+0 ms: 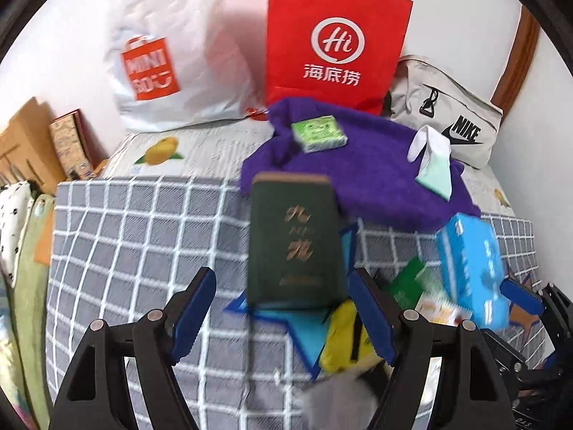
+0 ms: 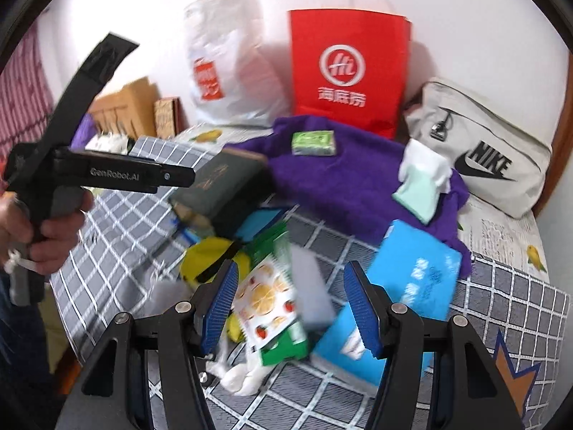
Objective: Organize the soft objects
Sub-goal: 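Open both tools to drop the pack and cloth onto the purple towel, then move both tools back down to the remaining pile of items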
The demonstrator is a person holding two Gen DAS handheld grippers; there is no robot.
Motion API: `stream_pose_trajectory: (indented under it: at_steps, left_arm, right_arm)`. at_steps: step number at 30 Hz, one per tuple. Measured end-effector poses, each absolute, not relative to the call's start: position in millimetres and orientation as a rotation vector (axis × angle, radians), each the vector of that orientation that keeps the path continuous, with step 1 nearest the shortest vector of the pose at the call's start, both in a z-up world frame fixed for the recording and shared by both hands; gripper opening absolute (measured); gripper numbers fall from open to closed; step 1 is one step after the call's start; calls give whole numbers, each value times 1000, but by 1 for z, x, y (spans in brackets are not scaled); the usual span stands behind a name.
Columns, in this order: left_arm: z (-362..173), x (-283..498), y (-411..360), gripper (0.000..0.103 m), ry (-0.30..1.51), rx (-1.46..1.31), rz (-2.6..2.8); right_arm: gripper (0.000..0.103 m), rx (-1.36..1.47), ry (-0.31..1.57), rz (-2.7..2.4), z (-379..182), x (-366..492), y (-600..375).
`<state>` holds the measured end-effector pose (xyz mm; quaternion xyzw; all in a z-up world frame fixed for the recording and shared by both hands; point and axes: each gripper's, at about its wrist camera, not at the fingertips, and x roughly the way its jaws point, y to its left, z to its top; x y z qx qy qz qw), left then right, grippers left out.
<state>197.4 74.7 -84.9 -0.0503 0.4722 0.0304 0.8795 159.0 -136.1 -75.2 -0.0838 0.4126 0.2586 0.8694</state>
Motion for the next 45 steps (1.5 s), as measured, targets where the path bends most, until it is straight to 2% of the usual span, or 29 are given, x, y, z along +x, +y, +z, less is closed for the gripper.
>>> stream_pose_trajectory:
  at_steps: [4, 12, 15, 24, 26, 28, 34, 40, 45]
  left_arm:
    - [-91, 172, 86, 76, 981, -121, 85]
    - [-116, 147, 104, 76, 1025, -201, 81]
    - [-124, 147, 105, 76, 1038, -218, 64]
    - [-133, 151, 112, 76, 1063, -246, 46]
    - [-134, 150, 113, 76, 1063, -252, 37]
    - [-135, 150, 113, 76, 1064, -252, 30]
    - [-139, 152, 109, 76, 1082, -250, 17]
    - [-143, 150, 101, 76, 1099, -234, 16]
    - [-144, 147, 97, 76, 1105, -239, 4]
  right_arm:
    - [65, -221, 849, 568, -86, 148, -120]
    - [65, -240, 940, 517, -117, 144, -106]
    - [72, -260, 913, 479, -120, 146, -101]
    - [73, -404, 893, 393, -127, 153, -80]
    - [69, -437, 879, 378, -129, 152, -78]
    - [52, -436, 870, 384, -127, 150, -80]
    - [19, -370, 883, 471, -115, 142, -84]
    - [9, -277, 887, 485, -106, 140, -97]
    - [5, -230, 847, 515, -86, 129, -106]
